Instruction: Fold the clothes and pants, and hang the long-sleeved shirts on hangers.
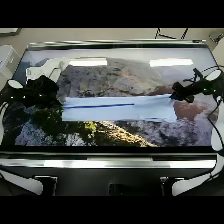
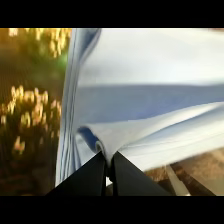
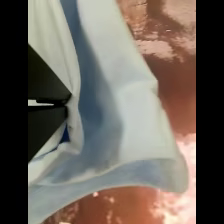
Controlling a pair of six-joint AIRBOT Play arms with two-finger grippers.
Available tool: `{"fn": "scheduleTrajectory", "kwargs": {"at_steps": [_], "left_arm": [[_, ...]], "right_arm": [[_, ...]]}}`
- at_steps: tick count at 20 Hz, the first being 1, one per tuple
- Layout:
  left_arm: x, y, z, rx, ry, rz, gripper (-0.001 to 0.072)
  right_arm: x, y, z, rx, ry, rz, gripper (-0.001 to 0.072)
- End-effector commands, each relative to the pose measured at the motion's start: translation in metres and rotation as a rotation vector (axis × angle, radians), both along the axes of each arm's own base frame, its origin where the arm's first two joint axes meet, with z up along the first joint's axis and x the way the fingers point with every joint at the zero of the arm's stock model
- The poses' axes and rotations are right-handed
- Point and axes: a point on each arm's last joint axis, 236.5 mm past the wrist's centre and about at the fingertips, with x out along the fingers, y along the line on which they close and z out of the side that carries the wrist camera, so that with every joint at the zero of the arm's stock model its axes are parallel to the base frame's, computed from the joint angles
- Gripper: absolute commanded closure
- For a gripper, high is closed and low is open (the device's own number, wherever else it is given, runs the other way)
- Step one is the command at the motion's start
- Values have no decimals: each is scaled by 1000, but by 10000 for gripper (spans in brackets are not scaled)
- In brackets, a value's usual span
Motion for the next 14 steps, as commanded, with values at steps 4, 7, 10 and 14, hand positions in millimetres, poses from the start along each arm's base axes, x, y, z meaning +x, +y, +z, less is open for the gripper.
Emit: {"fn": "scheduleTrajectory", "kwargs": {"at_steps": [4, 7, 10, 14], "left_arm": [[33, -13, -41, -21, 56, -31, 677], [37, -14, -27, -73, 43, -16, 201], [32, 14, 11, -80, 26, -28, 34], [27, 46, 65, -67, -21, 48, 35]], "right_arm": [[37, 18, -44, 159, 12, -80, 670], [34, 20, -30, 196, 15, -64, 513], [-1, -21, -4, 193, 37, 73, 8], [-50, -78, -29, 224, 186, -33, 1]]}}
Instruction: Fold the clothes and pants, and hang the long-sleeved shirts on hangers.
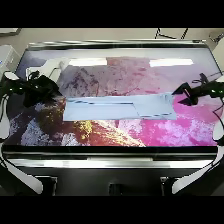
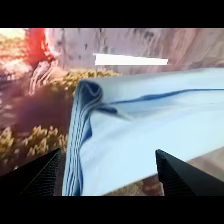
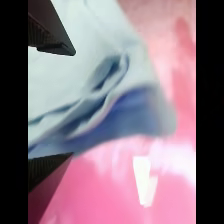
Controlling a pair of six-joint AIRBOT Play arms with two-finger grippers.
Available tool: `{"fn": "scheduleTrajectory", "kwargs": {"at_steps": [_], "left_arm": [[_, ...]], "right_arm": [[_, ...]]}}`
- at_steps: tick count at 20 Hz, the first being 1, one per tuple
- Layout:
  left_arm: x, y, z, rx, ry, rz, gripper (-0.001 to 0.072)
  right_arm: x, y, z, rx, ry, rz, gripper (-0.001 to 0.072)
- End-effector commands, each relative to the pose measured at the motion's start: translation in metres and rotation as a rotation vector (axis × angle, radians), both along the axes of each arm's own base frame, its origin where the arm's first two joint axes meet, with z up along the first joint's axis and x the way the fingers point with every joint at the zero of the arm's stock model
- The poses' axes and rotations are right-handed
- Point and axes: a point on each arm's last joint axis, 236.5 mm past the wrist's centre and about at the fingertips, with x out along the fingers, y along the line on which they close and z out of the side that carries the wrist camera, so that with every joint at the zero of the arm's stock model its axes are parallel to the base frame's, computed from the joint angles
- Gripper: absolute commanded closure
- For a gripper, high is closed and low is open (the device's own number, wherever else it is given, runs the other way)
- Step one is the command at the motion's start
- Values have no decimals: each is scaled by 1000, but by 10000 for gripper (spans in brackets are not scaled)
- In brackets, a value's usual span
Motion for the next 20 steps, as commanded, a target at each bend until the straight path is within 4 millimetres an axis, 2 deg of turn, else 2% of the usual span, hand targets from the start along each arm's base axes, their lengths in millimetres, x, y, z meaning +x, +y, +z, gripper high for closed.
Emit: {"fn": "scheduleTrajectory", "kwargs": {"at_steps": [1, 5, 8, 10, 11, 12, 13, 14, 15, 16, 18, 19, 20], "left_arm": [[-9, 17, 46, 5, -38, 31, 35], [-15, -4, 89, 27, -109, -3, 37], [-19, -34, 111, 37, -157, -62, 38], [-23, -60, 119, 37, -176, -114, 39], [-25, -73, 120, 35, -180, -143, 41], [-27, -89, 119, 33, -183, -175, 61], [-27, -105, 119, 31, -194, -202, 86], [-25, -122, 118, 29, -208, -225, 261], [-23, -143, 115, 27, -230, -250, 496], [-20, -165, 111, 23, -248, -272, 605], [-14, -219, 95, 12, -288, -316, 628], [-15, -248, 80, 5, -293, -344, 665], [-19, -274, 63, 0, -282, -372, 669]], "right_arm": [[-42, -20, -19, 50, 100, 29, 0], [-42, 12, -47, 127, 101, 116, 0], [-26, 37, -60, 122, 70, 149, 1], [-10, 54, -65, 87, 39, 156, 9], [-5, 65, -66, 79, 36, 160, 58], [-3, 75, -64, 80, 32, 180, 312], [0, 85, -59, 88, 23, 189, 592], [4, 94, -48, 101, -2, 199, 671], [8, 104, -31, 112, -39, 219, 672], [10, 114, -10, 122, -75, 238, 672], [6, 134, 34, 127, -133, 279, 673], [0, 144, 55, 125, -144, 298, 673], [-6, 155, 76, 119, -162, 319, 673]]}}
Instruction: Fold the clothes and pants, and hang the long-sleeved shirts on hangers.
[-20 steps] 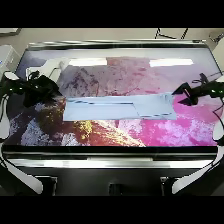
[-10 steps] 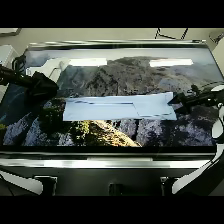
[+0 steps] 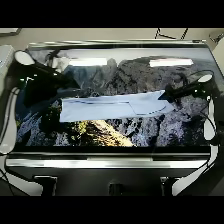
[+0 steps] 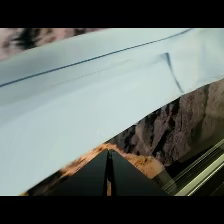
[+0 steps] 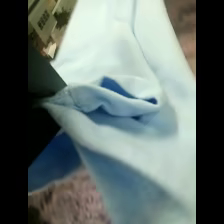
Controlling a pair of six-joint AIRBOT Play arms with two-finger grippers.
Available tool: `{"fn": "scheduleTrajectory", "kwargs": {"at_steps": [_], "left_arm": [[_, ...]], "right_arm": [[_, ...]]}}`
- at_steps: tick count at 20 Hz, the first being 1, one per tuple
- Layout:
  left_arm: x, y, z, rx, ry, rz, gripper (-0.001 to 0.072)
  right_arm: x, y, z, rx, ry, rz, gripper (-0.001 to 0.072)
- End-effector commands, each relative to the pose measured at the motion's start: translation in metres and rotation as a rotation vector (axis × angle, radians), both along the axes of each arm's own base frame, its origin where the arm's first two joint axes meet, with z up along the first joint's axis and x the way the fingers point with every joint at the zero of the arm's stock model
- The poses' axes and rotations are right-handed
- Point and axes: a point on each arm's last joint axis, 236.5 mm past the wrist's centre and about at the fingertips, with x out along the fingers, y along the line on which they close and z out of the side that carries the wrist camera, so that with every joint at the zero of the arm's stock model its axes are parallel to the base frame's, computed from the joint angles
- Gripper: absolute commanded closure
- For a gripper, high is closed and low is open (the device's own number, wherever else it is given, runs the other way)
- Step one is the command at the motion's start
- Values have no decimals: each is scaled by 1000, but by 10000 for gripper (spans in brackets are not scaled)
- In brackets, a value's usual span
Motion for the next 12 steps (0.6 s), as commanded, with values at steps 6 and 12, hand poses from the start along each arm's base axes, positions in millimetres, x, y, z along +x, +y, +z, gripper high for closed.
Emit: {"fn": "scheduleTrajectory", "kwargs": {"at_steps": [6, 12], "left_arm": [[-49, -168, -132, -5, 188, -94, 671], [-86, -284, -150, -252, 346, 34, 680]], "right_arm": [[-50, 82, 171, 6, -193, 66, 672], [-80, 116, 223, 4, -290, 99, 672]]}}
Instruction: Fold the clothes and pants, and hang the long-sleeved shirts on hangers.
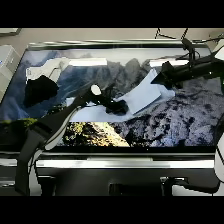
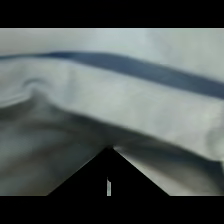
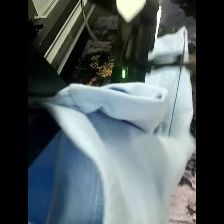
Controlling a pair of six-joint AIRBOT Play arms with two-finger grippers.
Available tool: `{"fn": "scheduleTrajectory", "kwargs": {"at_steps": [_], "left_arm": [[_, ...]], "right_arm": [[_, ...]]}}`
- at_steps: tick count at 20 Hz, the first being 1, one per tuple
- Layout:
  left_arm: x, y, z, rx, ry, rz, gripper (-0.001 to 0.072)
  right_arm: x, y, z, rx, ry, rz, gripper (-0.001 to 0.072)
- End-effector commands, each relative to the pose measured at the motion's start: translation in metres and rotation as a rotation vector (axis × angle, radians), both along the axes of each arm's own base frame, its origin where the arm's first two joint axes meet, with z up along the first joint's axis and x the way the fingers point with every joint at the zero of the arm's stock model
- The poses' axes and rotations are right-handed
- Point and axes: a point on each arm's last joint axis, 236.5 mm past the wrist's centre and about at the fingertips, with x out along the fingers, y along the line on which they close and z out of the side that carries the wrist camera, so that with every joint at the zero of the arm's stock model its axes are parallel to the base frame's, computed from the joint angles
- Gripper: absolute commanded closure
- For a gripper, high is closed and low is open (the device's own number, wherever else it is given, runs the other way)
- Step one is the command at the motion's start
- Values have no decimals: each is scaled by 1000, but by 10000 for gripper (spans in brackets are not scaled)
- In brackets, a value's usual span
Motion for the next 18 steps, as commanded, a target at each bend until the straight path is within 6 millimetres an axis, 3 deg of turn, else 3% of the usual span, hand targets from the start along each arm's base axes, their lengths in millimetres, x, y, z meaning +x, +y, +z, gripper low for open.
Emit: {"fn": "scheduleTrajectory", "kwargs": {"at_steps": [1, 3, 4, 6, 7, 9, 12, 13, 15, 18], "left_arm": [[-15, -76, 3, -175, 102, 152, 680], [-5, -98, 16, -247, 89, 250, 680], [2, -100, 19, -263, 87, 279, 681], [13, -83, 19, -253, 57, 257, 683], [22, -62, 19, -214, 23, 220, 684], [48, 5, 27, -78, -83, 153, 685], [97, 151, 72, 181, -261, 155, 684], [109, 204, 100, 255, -318, 195, 684], [119, 286, 165, 312, -427, 287, 683], [106, 359, 256, 325, -583, 414, 682]], "right_arm": [[-17, 17, 26, 3, -32, 1, 671], [-16, 10, 19, -26, -9, -29, 671], [-13, 7, 17, -37, -7, -47, 671], [-9, 13, 16, -13, -2, -46, 671], [-7, 20, 15, -2, -4, -37, 671], [-2, 47, 12, 25, -15, -5, 671], [10, 105, 0, 116, -10, 44, 671], [14, 129, -8, 157, 3, 59, 671], [19, 180, -32, 234, 54, 79, 671], [14, 255, -94, 319, 199, 94, 670]]}}
